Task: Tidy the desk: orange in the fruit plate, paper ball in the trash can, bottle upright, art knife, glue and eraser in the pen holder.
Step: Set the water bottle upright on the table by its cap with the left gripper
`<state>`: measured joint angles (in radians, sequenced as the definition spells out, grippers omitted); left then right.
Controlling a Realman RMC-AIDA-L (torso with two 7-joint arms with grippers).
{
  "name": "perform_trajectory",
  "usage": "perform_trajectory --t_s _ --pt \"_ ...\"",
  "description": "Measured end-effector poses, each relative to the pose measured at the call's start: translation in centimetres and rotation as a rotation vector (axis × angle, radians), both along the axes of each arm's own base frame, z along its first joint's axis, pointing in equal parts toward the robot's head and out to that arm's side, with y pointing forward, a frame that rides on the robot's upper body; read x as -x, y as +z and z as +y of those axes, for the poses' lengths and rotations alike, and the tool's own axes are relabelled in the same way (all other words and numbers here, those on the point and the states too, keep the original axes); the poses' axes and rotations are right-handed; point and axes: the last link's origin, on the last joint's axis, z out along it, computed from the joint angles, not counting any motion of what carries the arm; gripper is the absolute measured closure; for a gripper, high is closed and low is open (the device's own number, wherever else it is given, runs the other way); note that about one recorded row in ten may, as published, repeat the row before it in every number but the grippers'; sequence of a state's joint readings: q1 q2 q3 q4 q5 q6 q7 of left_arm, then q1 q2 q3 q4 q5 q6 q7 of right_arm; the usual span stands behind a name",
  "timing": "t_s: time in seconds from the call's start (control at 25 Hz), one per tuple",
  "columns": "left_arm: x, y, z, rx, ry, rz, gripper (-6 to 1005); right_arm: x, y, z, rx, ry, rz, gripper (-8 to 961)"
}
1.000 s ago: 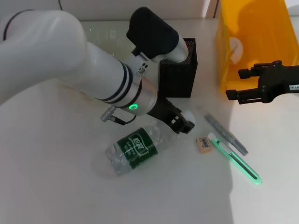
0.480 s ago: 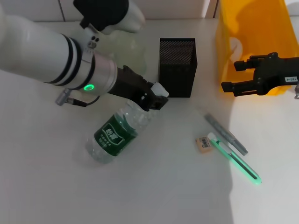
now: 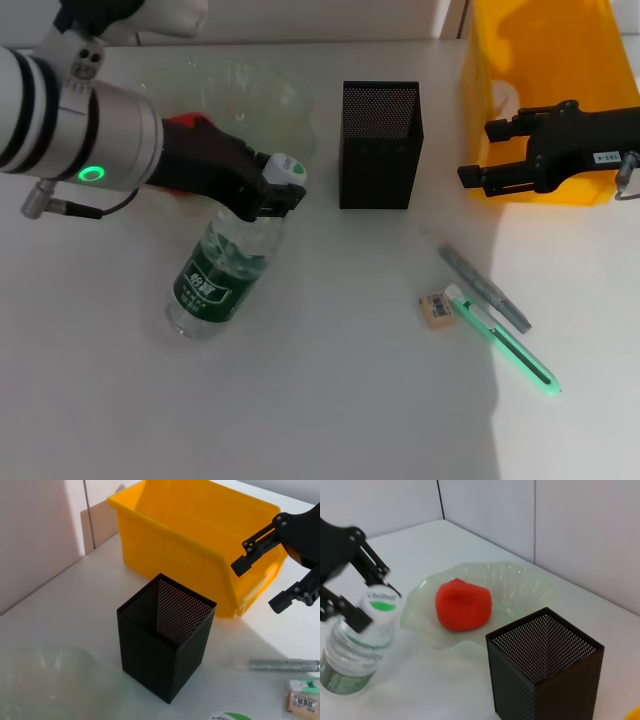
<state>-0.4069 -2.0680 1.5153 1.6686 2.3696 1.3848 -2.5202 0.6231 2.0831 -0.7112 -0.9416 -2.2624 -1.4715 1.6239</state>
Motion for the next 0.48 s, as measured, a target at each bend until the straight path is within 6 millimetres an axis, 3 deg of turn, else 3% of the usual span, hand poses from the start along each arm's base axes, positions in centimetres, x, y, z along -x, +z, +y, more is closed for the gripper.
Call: perform_trajectory --t_s 0.24,0.48 --pt "0.8 3.5 -1.6 -0.044 0.015 0.010 553 0.6 -0.7 0.3 0.014 0.003 -0.024 167" --pt "1.4 4.2 -2.4 -0.047 0.035 0.017 552 0.9 -0.7 0.4 0.011 0.009 -0.010 166"
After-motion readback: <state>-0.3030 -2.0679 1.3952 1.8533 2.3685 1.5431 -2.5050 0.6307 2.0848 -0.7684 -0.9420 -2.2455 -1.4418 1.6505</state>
